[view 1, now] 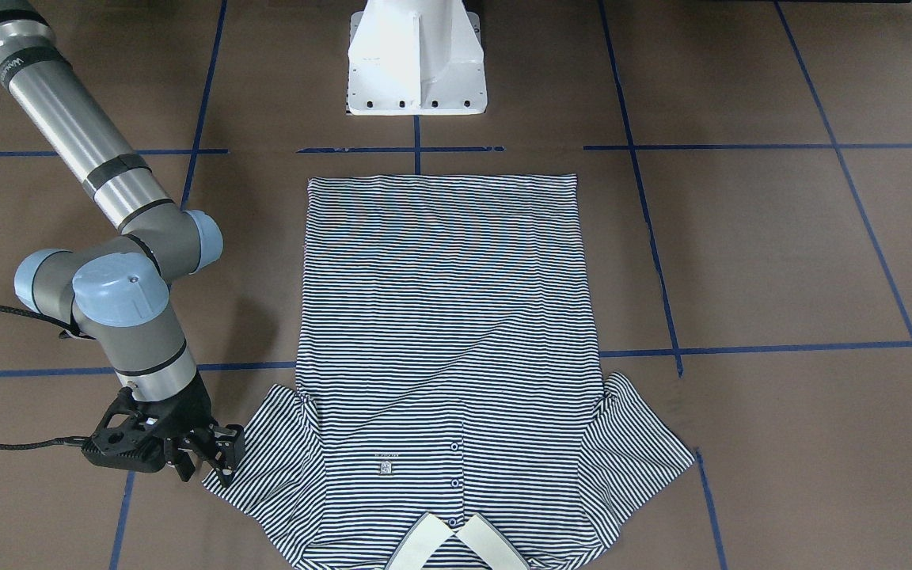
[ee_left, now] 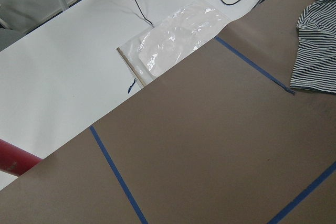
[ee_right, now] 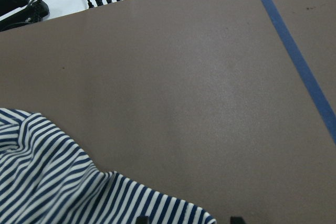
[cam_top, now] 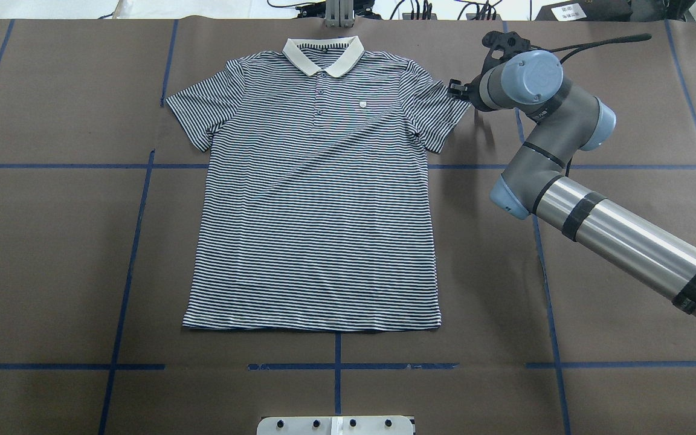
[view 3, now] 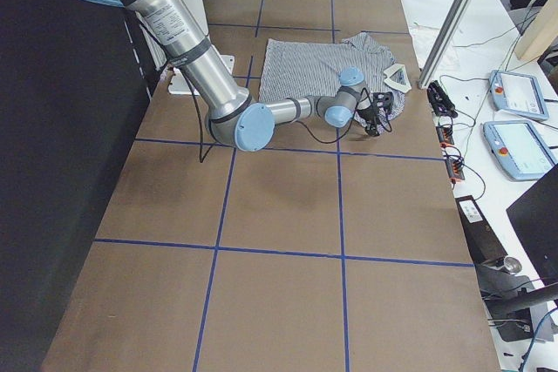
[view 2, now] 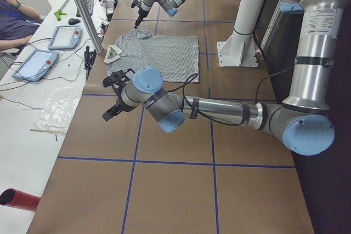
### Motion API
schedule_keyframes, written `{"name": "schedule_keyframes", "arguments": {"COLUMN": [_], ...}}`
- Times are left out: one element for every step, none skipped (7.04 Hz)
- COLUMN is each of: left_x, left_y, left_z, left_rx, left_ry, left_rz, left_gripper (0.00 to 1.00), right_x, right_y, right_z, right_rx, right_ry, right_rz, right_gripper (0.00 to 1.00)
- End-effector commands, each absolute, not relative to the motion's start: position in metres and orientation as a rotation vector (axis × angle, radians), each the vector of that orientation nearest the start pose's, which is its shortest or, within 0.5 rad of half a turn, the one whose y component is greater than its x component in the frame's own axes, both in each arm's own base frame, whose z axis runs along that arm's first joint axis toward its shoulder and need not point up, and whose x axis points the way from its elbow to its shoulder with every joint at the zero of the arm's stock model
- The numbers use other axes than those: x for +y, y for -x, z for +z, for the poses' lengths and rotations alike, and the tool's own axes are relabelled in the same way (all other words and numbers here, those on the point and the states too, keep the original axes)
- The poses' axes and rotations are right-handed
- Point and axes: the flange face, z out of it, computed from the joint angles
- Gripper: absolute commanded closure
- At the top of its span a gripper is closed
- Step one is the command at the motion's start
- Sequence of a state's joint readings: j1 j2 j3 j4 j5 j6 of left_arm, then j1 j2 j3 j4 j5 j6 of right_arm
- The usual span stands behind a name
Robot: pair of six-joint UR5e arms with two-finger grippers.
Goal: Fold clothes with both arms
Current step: 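Move the right gripper to the shirt sleeve nearest it and grasp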
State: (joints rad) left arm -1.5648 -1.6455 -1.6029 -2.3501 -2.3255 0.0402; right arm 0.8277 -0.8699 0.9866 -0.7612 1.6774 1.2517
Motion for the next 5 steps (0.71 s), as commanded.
{"name": "schedule_keyframes", "arguments": {"left_x": [-0.5411,-0.5412,-0.5413,-0.5413,-0.5413], "left_y": [0.0609,0.0609,0.0609,0.0609,0.0609], "left_z": [0.5145,0.5145,0.5152,0.5153,0.5153], "left_rx": [0.691,0.691,0.691,0.691,0.691], "left_ry": [-0.853,-0.853,-0.852,-0.852,-0.852], "left_rz": [0.376,0.376,0.376,0.376,0.376], "left_gripper": [0.0,0.0,0.0,0.0,0.0], "right_x": [-0.6738,-0.6739,-0.6736,-0.6745,-0.6754], "right_y": [0.4558,0.4559,0.4557,0.4546,0.4538], "right_z": [0.4277,0.4294,0.4306,0.431,0.4291], "right_rx": [-0.824,-0.821,-0.82,-0.815,-0.812], "right_ry": [-0.419,-0.417,-0.416,-0.419,-0.42], "right_rz": [0.423,0.424,0.424,0.419,0.418], "right_gripper": [0.43,0.56,1.0,1.0,1.0]}}
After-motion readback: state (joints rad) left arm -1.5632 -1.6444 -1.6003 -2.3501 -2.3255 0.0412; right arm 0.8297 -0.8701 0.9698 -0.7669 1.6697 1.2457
